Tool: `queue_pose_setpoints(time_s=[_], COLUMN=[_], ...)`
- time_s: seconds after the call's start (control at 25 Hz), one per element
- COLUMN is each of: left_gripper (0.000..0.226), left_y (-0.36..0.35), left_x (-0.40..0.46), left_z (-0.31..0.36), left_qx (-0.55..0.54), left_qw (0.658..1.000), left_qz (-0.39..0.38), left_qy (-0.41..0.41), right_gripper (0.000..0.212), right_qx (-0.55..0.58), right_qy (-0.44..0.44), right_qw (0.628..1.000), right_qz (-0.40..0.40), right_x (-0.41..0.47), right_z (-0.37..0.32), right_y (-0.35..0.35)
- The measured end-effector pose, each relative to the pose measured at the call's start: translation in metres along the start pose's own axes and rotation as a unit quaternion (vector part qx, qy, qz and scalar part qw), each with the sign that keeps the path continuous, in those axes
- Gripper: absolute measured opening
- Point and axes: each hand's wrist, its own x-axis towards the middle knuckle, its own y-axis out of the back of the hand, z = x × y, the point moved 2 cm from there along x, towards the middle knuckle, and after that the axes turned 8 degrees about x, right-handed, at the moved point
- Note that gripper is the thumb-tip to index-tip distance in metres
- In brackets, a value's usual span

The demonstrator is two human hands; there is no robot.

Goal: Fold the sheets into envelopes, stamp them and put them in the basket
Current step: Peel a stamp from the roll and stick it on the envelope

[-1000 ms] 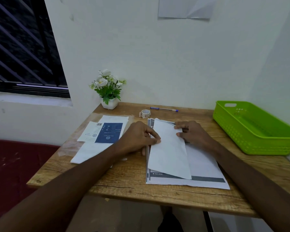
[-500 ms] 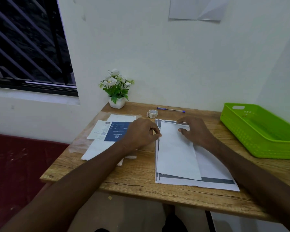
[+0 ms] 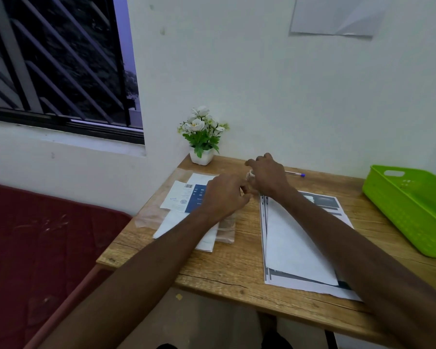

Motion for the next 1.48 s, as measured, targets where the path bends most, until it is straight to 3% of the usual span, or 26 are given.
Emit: queue_pose_setpoints(time_s=[0.12, 0.28, 0.68, 0.84, 1.0, 1.2, 1.36, 1.48], left_gripper=[0.014, 0.014, 0.015, 0.042, 0.066, 0.051, 0.053, 0.052], left_y=[-0.002, -0.002, 0.004, 0.006, 0.002, -0.006, -0.008, -0.010], left_x=[0.002, 0.004, 0.002, 0.004, 0.010, 0.014, 0.015, 0.014], left_z=[-0.001, -0.003, -0.008, -0.016, -0.023, -0.019, -0.014, -0.017], left_qx=[-0.005, -0.005, -0.047, -0.111, -0.105, -0.138, -0.124, -0.111], left_qw=[1.000, 1.000, 0.996, 0.989, 0.993, 0.986, 0.986, 0.990], left_qz=[0.018, 0.022, 0.024, 0.042, -0.025, -0.089, -0.100, -0.068], left_qy=[0.003, 0.016, 0.073, 0.086, 0.051, 0.037, 0.044, 0.061], right_gripper=[0.036, 0.011, 0.012, 0.018, 0.024, 0.023, 0.024, 0.022], right_qx=[0.003, 0.016, 0.108, 0.197, 0.257, 0.304, 0.329, 0.351], right_qy=[-0.008, -0.008, 0.038, 0.065, 0.083, 0.064, 0.048, 0.034], right_qw=[0.999, 0.999, 0.993, 0.977, 0.960, 0.950, 0.941, 0.934], right_qz=[-0.034, -0.046, -0.025, -0.056, -0.074, -0.029, -0.058, -0.058], right_x=[0.006, 0.007, -0.011, -0.018, -0.024, -0.022, -0.022, -0.022], right_z=[0.000, 0.000, 0.007, 0.009, 0.008, 0.016, 0.017, 0.015], right_y=[-0.007, -0.008, -0.001, 0.004, 0.008, 0.010, 0.006, 0.005])
